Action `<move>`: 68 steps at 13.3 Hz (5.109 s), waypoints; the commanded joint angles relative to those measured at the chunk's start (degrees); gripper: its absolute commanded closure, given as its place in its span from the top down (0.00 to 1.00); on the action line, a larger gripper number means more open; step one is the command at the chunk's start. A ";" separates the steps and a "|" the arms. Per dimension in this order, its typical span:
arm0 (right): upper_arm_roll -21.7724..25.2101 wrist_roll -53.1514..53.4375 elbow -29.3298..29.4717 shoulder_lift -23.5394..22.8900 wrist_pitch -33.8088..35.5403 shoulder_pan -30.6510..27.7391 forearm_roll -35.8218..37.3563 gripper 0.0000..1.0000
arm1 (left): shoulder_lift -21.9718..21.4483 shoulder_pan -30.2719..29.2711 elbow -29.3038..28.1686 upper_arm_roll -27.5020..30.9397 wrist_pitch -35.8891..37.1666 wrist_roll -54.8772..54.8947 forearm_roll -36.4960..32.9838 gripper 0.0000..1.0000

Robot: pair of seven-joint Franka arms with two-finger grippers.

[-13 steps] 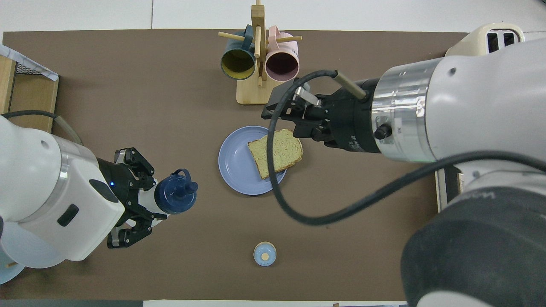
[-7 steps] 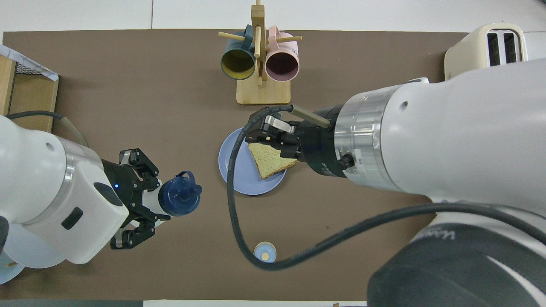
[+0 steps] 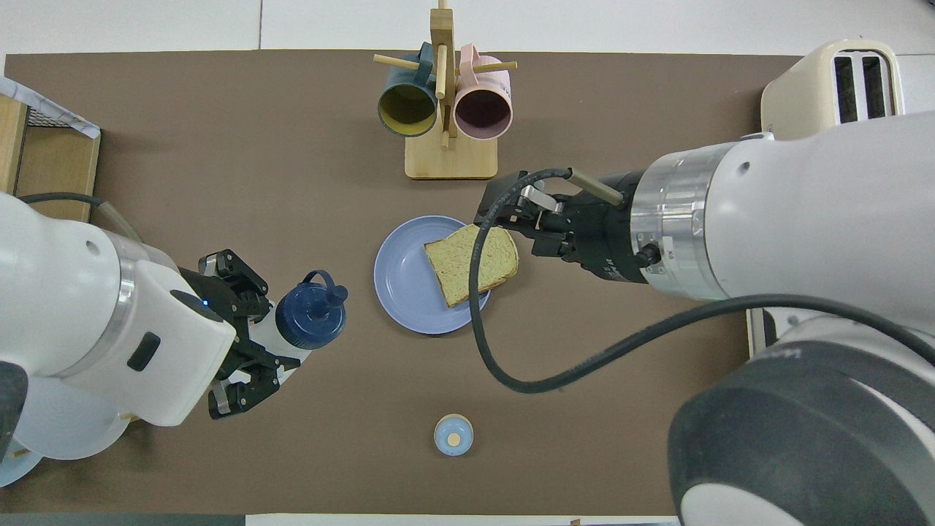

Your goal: Put bread on plate and add seasoning

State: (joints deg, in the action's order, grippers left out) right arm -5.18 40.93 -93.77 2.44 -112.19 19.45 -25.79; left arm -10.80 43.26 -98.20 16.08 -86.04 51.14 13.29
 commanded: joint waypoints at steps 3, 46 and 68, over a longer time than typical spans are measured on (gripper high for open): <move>-0.35 -0.85 -3.79 2.39 -1.10 -1.08 -0.31 0.77 | -2.38 0.77 -3.93 0.36 -2.63 -3.06 0.77 0.19; -0.88 1.96 0.34 -2.80 -7.51 10.26 -0.57 0.12 | -2.47 0.51 -13.69 -2.89 -14.68 -10.01 0.16 0.19; 0.08 -4.18 -0.62 -2.18 -9.27 4.21 -5.06 0.46 | -2.38 0.16 -13.42 -2.81 -14.77 -10.80 0.16 0.19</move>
State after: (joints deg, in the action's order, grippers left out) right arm -5.11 40.52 -93.05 -1.14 -121.40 26.34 -31.48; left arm -11.83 43.25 -110.04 12.81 -100.45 41.38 13.28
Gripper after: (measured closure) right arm 0.952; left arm 0.599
